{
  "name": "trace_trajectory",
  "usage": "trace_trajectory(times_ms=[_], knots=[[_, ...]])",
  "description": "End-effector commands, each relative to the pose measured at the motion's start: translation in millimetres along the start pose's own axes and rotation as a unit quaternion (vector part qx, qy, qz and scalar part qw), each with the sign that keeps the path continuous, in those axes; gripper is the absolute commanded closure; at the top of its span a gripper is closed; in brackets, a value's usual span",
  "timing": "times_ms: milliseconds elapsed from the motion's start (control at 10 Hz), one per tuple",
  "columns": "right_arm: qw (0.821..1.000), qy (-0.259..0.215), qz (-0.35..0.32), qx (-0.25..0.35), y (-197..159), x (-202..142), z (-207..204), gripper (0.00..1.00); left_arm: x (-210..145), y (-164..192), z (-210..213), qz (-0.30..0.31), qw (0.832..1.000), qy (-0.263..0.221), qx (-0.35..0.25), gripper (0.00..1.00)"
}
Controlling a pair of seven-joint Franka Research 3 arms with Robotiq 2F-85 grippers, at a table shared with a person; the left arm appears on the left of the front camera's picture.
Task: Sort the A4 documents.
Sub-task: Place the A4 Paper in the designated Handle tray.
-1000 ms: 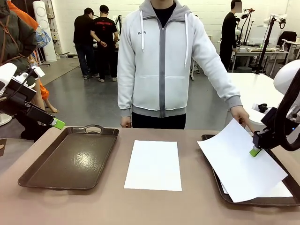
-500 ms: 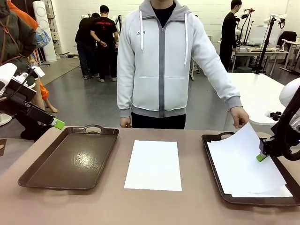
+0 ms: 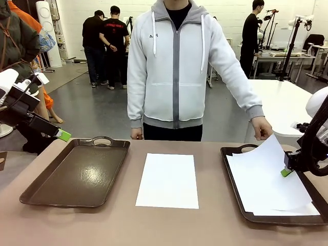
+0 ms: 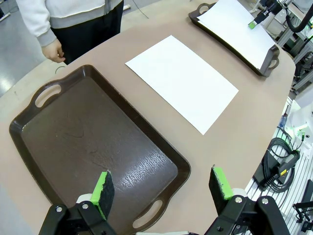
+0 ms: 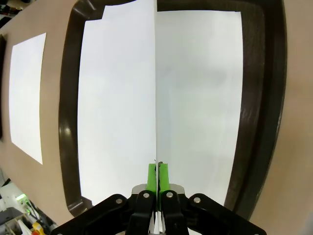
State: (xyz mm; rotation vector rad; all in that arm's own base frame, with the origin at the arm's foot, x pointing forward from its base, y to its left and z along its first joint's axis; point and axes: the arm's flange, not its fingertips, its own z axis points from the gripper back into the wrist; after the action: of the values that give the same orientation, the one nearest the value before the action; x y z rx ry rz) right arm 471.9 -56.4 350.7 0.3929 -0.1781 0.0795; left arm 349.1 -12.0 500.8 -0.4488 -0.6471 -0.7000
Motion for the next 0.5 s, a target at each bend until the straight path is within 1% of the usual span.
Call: trace_trajectory(times_ms=[0, 200, 400], knots=[[1.000, 0.030, 0.008, 0.005, -0.6, 9.2, -0.6, 0.99, -1.3, 2.4, -0.7, -0.006, 1.000, -0.006, -0.008, 0.00], [0.999, 0.050, 0.011, 0.011, 0.1, 12.5, -1.9, 0.99, -1.3, 2.4, -0.7, -0.006, 1.000, -0.006, -0.008, 0.00], [0.998, 0.057, 0.016, 0.011, 2.1, 15.2, -0.5, 0.99, -1.3, 2.4, -0.7, -0.006, 1.000, -0.006, -0.008, 0.00]])
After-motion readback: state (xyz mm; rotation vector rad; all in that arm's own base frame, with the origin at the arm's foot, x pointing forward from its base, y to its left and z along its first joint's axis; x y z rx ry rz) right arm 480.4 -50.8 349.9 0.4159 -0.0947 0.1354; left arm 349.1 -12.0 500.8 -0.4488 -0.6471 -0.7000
